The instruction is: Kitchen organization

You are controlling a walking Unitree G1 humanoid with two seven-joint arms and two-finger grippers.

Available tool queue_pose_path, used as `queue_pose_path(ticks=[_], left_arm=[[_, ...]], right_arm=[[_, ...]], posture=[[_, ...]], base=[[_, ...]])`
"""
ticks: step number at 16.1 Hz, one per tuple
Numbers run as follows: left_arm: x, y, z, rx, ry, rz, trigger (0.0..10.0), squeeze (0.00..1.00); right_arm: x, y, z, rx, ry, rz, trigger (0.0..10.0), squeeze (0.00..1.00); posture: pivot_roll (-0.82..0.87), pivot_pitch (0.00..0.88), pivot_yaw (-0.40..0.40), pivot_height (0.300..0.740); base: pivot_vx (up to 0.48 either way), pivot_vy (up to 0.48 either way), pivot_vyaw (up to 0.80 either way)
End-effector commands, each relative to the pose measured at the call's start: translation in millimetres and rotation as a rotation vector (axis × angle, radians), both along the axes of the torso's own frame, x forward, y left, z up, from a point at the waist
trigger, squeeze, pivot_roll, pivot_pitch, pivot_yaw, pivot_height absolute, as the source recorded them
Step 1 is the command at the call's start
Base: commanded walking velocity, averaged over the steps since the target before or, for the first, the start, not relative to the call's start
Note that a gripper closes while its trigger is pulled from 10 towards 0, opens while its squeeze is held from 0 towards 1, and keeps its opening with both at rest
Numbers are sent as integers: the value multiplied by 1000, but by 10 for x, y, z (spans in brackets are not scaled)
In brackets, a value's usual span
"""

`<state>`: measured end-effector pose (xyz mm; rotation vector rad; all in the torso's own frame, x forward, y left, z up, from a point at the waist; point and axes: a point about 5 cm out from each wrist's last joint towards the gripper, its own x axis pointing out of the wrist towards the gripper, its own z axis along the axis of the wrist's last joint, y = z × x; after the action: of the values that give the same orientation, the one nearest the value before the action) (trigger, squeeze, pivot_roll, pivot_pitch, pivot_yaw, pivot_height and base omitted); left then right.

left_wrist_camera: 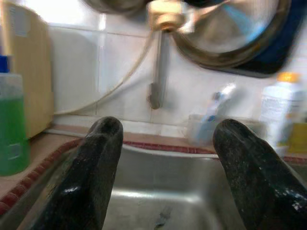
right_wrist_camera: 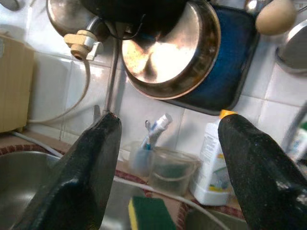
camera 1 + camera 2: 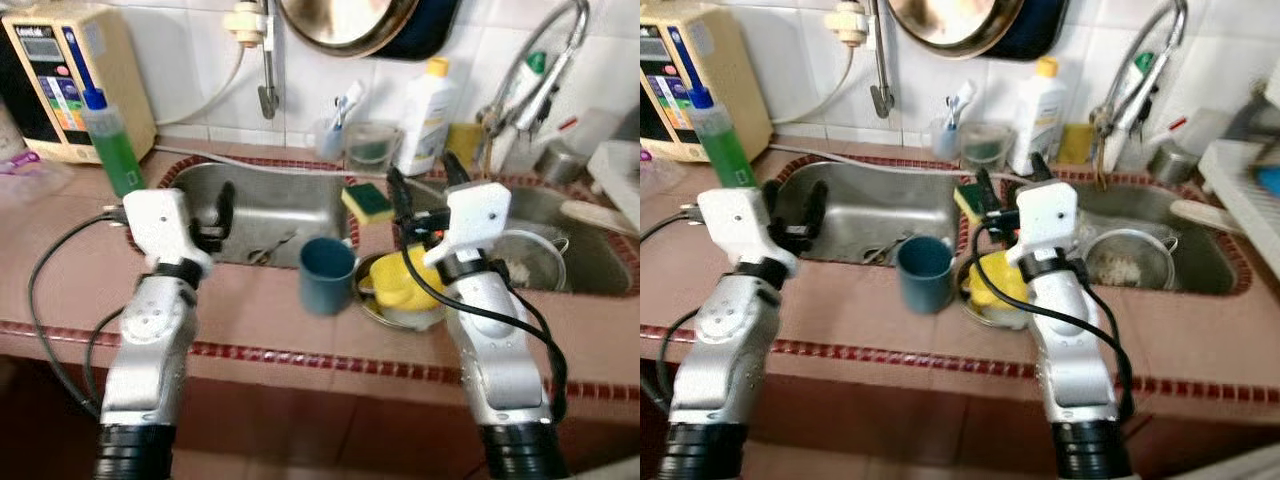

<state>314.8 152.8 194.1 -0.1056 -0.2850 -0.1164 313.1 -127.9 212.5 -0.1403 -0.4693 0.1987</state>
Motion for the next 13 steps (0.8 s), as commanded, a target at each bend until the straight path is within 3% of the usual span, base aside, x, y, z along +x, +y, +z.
queue_pose_path(ticks=[1, 7, 10, 12, 13], left_arm=[[-21, 13, 59, 11, -27, -8, 10000, 0], [-48, -17, 50, 63, -33, -43, 10000, 0], [-65, -20, 50, 69, -33, -54, 10000, 0], [-69, -25, 51, 70, -30, -65, 10000, 0], [-74, -40, 57, 116, -35, -67, 10000, 0]], right_arm=[[-6, 8, 23, 11, -16, 4, 10000, 0], [-10, 26, 3, 3, -15, 15, 10000, 0], [-12, 30, -1, 1, -15, 18, 10000, 0], [-9, 27, -18, 1, -11, 19, 10000, 0], [-8, 19, -30, 0, -7, 17, 10000, 0]], posture=[[-90, 2, 0, 740], [-87, 0, 0, 740], [-85, 0, 0, 740], [-84, 0, 0, 740], [-84, 4, 1, 740]], base=[[0, 0, 0], [0, 0, 0], [0, -480, 0], [0, 0, 0], [0, 0, 0]])
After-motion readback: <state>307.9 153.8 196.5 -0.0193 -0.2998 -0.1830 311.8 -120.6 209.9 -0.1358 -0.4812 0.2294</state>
